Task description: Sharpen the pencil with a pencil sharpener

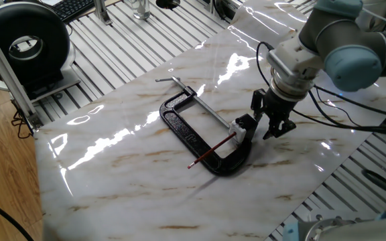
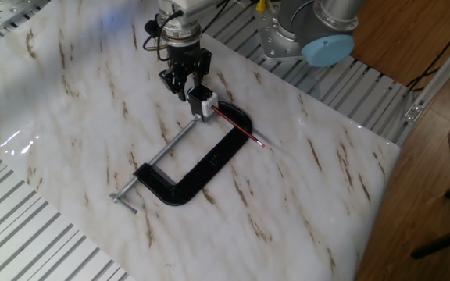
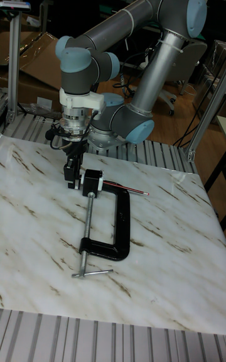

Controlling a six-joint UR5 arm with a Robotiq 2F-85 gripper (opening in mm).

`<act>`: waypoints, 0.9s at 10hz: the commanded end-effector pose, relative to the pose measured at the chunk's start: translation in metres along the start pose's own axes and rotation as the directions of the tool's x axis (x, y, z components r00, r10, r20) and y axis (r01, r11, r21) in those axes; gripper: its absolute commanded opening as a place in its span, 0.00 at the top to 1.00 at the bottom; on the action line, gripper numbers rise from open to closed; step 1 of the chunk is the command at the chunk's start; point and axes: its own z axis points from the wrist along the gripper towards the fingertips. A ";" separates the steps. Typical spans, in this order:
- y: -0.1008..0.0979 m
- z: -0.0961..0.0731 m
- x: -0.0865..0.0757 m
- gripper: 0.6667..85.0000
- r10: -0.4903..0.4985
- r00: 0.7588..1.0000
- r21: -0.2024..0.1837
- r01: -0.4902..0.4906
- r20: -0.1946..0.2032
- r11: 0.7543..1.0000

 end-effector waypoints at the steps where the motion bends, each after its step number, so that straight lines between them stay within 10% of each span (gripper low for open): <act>1: 0.002 0.001 -0.001 0.42 0.013 1.000 0.013 -0.013 0.011 1.000; 9: -0.005 0.000 -0.006 0.60 0.040 0.999 0.030 -0.041 0.026 0.999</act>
